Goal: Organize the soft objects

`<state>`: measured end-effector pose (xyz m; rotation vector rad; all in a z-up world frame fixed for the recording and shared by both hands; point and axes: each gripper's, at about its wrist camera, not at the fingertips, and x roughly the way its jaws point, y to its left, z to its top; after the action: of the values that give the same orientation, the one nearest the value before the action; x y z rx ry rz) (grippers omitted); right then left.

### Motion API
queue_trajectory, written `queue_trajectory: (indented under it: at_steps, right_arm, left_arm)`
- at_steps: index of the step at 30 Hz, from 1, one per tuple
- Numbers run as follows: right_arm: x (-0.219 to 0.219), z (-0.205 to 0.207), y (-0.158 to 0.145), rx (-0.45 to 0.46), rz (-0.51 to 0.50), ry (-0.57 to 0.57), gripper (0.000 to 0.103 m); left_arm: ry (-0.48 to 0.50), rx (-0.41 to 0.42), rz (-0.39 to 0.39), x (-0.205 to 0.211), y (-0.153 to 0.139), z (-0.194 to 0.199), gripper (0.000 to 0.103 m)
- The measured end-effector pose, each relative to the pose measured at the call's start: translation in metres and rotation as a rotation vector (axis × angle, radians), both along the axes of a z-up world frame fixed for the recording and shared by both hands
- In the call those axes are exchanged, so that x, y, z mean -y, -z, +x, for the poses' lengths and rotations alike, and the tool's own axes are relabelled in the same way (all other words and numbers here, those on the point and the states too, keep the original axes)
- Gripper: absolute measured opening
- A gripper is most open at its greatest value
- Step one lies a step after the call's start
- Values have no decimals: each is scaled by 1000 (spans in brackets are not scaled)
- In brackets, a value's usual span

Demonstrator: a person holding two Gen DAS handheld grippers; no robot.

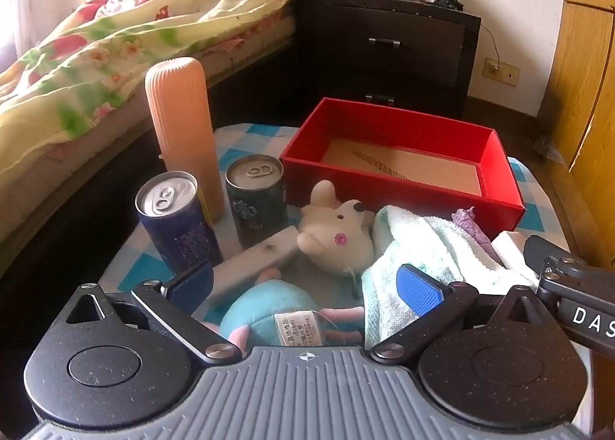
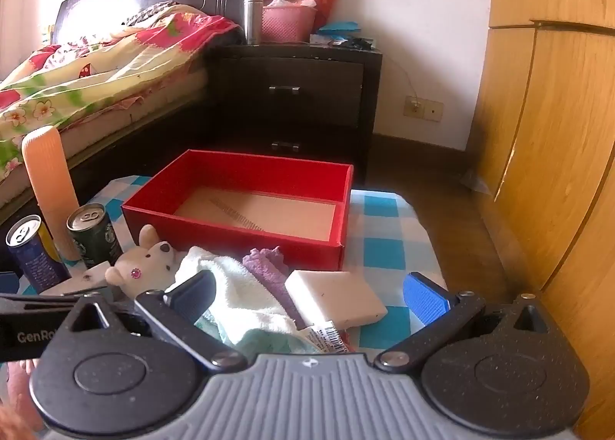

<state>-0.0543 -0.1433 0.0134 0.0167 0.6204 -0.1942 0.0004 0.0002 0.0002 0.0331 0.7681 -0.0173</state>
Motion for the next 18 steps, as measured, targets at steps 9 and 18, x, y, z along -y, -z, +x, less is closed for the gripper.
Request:
queue_trajectory:
  at_steps: [9,18]
  right_arm:
    - [3,-2,1,1,2,-1,85]
    - [4,-1,1,0,6,5,85]
  left_arm:
    - [2,-1,-1,0,2,0,97]
    - [9,-4,4,0,0,-1,97]
